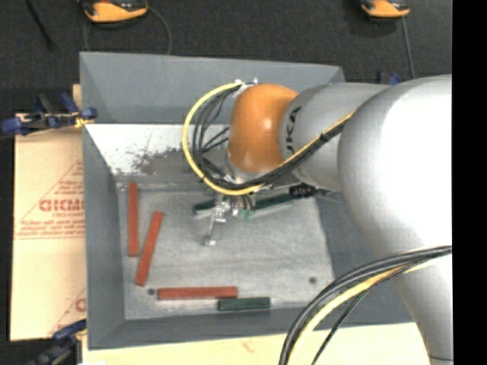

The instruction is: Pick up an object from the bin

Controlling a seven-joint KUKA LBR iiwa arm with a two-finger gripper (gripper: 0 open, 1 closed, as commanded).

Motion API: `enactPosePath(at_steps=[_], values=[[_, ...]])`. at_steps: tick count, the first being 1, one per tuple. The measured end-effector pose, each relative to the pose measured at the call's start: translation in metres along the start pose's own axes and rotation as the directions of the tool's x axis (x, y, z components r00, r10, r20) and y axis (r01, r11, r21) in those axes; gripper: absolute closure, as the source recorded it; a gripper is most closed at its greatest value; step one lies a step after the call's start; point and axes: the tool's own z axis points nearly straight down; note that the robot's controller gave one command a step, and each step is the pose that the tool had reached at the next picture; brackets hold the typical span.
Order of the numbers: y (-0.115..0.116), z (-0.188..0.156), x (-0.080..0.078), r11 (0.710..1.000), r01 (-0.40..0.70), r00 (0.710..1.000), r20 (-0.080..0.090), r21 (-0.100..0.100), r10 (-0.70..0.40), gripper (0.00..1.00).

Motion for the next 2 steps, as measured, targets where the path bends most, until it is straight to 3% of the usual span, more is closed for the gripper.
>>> enactPosePath(at_steps=[1, 2], values=[[-0.0001, -0.0011, -0.0014, 1.000, 0.000, 1.000, 0.003, -0.001, 0.000, 0.00], [-0.0001, -0.0011, -0.0014, 1.000, 0.000, 1.000, 0.003, -0.001, 0.000, 1.00]])
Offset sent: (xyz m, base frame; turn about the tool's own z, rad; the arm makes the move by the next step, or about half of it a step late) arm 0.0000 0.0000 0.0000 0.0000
